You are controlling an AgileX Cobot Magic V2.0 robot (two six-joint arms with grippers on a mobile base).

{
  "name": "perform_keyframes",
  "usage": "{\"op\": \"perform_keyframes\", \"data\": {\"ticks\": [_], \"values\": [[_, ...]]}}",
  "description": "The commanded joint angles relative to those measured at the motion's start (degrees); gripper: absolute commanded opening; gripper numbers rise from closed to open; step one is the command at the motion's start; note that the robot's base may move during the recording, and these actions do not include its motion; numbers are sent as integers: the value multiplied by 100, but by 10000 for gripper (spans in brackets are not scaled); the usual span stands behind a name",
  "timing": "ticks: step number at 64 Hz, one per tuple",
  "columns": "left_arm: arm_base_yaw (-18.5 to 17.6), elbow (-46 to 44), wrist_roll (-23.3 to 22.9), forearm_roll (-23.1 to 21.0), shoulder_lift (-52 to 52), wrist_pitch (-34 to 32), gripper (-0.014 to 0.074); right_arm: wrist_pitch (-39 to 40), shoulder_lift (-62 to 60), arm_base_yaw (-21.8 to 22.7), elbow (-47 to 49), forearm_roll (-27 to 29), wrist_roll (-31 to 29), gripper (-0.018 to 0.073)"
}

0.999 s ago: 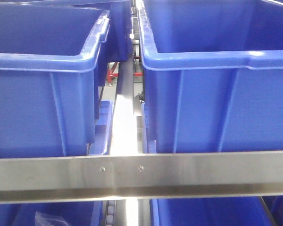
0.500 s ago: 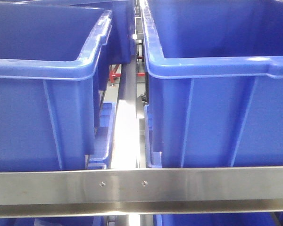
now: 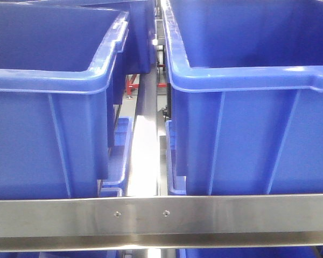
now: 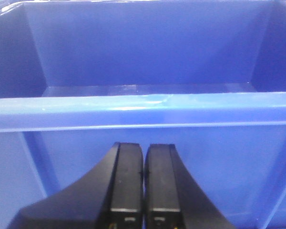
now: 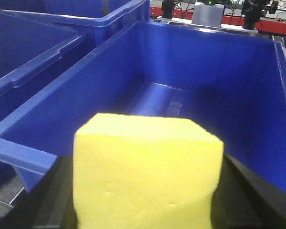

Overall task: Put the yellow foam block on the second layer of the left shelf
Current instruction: 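Stop the base facing the shelf rack, cube held above a bin, then lower the right gripper into the blue bin and open it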

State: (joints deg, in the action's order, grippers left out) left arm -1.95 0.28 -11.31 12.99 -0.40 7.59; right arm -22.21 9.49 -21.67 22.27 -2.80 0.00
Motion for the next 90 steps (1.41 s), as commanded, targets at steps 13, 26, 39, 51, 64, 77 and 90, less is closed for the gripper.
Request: {"op": "perform_keyframes", "data": {"ticks": [13, 26, 39, 51, 64, 77, 90], "values": [[-19, 148, -22, -18, -76, -504, 136, 518, 408, 27, 396, -30, -33, 236], [-19, 148, -22, -18, -76, -504, 136, 51, 2080, 27, 1797, -47, -33, 236], [-19, 148, -22, -18, -76, -504, 136, -402, 4036, 33, 3093, -47, -33, 236], [-19, 148, -22, -18, -76, -504, 136, -1099, 5727, 196, 4258, -47, -33, 236], [-19, 148, -22, -18, -76, -504, 136, -1324, 7271, 392, 5130, -54, -33, 236], [-19, 148, -22, -18, -76, -504, 136, -976, 8200, 435, 5368, -54, -33, 236], [-19, 148, -22, -18, -76, -504, 136, -553, 8729, 544, 5368, -77, -33, 236]]}}
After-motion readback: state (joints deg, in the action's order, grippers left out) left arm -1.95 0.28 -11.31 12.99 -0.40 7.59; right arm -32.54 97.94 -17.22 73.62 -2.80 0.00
